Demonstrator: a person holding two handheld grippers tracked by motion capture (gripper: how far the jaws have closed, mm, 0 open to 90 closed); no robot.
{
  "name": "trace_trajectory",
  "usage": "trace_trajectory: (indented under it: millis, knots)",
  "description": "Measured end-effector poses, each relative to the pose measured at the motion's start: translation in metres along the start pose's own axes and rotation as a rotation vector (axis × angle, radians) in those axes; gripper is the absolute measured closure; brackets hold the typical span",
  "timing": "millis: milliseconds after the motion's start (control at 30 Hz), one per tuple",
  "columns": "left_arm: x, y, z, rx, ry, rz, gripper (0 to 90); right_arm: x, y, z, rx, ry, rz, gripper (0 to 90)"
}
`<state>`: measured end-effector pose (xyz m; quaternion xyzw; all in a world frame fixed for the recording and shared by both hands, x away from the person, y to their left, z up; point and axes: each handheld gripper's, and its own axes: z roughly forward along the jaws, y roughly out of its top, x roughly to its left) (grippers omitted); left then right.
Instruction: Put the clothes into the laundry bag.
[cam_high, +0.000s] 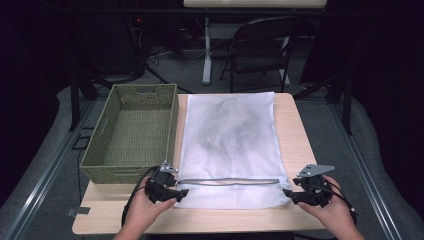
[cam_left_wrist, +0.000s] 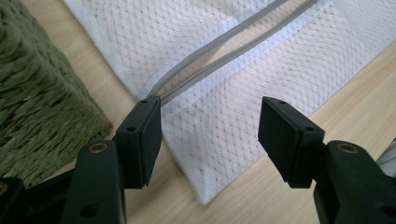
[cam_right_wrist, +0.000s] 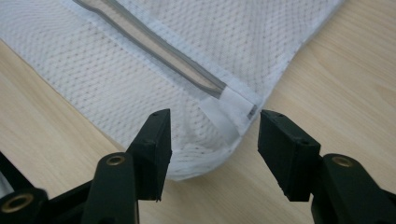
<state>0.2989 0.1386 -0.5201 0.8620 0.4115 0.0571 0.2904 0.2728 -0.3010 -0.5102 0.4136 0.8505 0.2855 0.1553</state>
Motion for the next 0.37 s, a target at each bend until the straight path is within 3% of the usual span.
trace_trajectory:
  millis: [233,367]
  knots:
    - [-0.002,-0.002,0.003,-0.041,-0.013,0.015,39.9,0.017,0.002,0.006,-0.04,0.004,-0.038,44.2]
    - [-0.001,-0.006,0.006,-0.039,-0.025,0.013,39.9,0.022,-0.001,0.014,-0.065,-0.031,-0.047,44.4]
